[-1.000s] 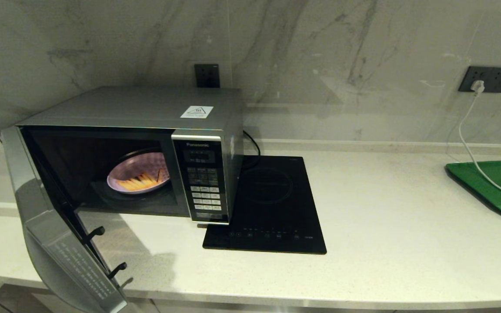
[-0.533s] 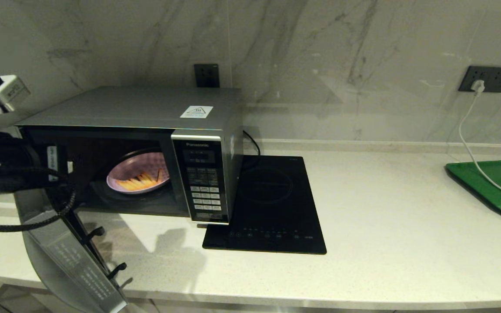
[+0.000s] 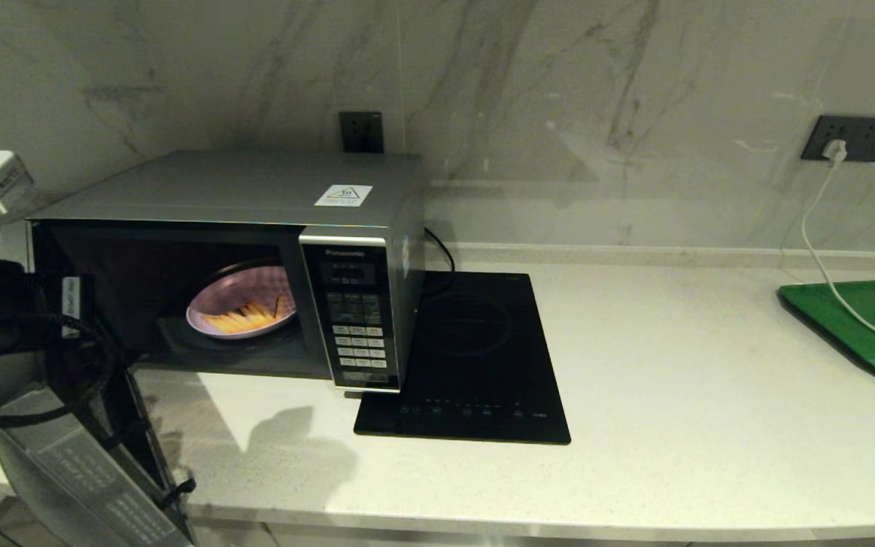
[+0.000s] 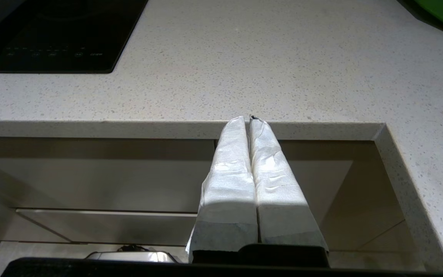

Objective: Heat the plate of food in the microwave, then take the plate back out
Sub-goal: Open the microwave oven

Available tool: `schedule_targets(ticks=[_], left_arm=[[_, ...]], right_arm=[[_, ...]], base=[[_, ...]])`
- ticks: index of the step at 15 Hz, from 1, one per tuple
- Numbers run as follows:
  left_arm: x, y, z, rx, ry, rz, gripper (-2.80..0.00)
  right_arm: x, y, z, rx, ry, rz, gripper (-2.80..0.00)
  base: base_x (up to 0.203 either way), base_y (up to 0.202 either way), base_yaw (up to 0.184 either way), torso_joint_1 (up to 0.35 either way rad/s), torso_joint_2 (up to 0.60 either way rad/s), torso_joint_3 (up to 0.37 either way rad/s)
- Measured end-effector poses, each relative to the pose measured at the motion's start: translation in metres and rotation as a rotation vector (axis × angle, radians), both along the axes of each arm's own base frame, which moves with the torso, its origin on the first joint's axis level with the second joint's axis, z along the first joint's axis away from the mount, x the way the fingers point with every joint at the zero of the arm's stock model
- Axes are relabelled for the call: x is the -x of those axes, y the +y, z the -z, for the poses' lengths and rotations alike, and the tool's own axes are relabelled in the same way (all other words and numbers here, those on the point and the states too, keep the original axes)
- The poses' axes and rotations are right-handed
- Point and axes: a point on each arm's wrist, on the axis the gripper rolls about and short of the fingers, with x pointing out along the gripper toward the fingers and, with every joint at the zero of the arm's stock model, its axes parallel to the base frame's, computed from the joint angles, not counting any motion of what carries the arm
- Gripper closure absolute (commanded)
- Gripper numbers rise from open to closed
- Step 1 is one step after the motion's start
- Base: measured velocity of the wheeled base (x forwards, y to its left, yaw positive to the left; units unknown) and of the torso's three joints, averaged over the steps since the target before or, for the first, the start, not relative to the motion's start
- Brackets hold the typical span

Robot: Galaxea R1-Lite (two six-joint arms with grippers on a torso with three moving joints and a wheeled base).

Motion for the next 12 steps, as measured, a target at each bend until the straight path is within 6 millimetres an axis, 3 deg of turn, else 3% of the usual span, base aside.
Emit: schedule_targets(ticks=[8, 12], left_arm=[[0.047, 0.042, 0.017, -0.127, 0.084, -0.171, 0.0], [0.068, 0.05, 0.011, -0.158, 0.044, -0.21, 0.0]], right_arm=[[0.0, 0.0, 0.0, 0.0, 0.0, 0.0, 0.0], [0.0, 0.0, 0.0, -0.001, 0.0, -0.001, 0.0]], base=[[0.0, 0.0, 0.0, 0.0, 0.0, 0.0], [0.0, 0.0, 0.0, 0.0, 0.0, 0.0]])
